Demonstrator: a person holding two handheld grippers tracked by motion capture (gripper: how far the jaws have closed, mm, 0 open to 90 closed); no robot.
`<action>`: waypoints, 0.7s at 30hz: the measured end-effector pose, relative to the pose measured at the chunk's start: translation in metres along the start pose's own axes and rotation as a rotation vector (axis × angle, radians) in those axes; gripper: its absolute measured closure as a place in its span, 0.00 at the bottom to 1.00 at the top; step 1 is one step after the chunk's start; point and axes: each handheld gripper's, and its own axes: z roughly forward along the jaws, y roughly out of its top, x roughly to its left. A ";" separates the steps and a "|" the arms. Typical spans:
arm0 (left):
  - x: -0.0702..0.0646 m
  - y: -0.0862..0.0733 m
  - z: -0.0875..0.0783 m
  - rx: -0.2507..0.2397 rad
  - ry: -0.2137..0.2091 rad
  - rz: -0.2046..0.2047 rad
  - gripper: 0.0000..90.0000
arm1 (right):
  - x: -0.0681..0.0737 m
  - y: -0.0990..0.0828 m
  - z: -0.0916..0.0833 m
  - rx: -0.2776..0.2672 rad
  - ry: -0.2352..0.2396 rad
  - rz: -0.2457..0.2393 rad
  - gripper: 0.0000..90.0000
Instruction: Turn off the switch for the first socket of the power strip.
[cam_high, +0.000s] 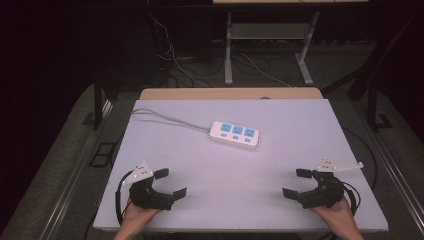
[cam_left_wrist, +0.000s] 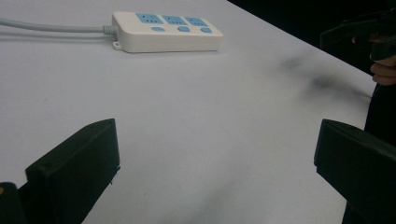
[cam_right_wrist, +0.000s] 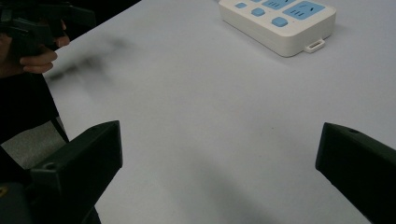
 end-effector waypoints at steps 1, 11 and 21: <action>0.000 0.000 0.000 0.002 -0.004 -0.002 0.00 | 0.000 0.000 0.000 0.001 0.001 0.000 0.00; -0.001 0.000 0.001 0.017 -0.010 0.000 0.00 | 0.000 -0.001 0.001 0.011 0.002 -0.002 0.00; -0.004 0.005 0.005 0.040 -0.030 0.008 0.00 | -0.001 0.000 0.000 0.007 0.000 -0.002 0.00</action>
